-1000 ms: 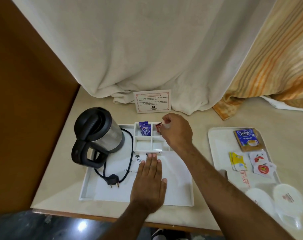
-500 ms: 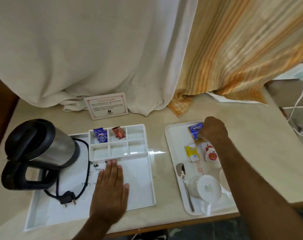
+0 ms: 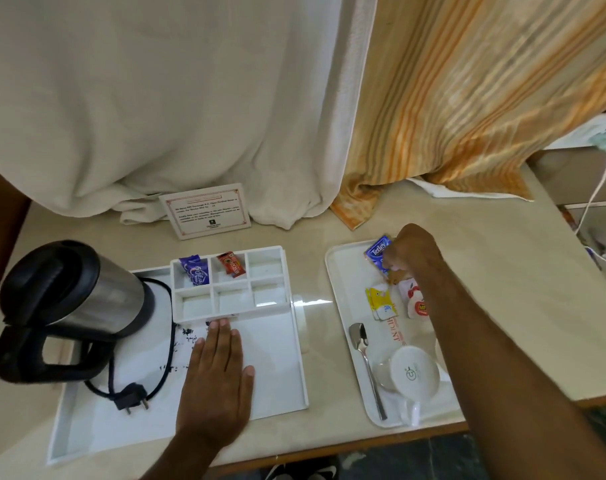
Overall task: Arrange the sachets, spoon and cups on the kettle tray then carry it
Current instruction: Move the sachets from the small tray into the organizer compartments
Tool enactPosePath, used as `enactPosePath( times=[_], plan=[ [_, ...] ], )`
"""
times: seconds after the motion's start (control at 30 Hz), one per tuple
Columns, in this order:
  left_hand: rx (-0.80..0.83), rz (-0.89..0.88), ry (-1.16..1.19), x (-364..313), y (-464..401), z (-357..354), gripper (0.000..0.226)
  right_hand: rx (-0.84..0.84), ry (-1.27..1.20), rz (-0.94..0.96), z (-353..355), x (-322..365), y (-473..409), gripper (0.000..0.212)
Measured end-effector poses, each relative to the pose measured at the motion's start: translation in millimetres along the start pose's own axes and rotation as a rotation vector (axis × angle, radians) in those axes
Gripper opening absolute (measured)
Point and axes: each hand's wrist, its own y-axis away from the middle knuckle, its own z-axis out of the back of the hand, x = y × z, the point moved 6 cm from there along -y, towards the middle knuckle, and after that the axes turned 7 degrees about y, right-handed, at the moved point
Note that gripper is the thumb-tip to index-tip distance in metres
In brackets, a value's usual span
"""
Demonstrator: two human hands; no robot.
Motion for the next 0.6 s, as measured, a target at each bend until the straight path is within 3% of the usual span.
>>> enactPosePath(
  times=[0.07,0.17,0.23,0.43,0.6],
  plan=[
    [0.011,0.0,-0.011,-2.4,-1.3,0.0,0.068,-0.074,-0.213,0.085,9.7,7.0,3.8,0.032],
    [0.017,0.007,-0.022,-3.5,-2.4,1.4,0.067,-0.082,-0.755,0.334,15.9,43.7,36.5,0.049],
    [0.022,0.025,-0.03,-2.4,-1.5,1.9,0.067,-0.041,-0.918,0.528,10.8,79.1,63.8,0.047],
    [0.041,0.043,-0.061,-0.5,-2.0,0.4,0.067,-0.105,-0.729,0.645,-30.5,145.4,103.8,0.024],
    [0.044,0.046,-0.047,-1.5,-2.0,1.2,0.067,-0.323,-0.475,0.654,-51.6,159.7,117.0,0.032]
  ],
)
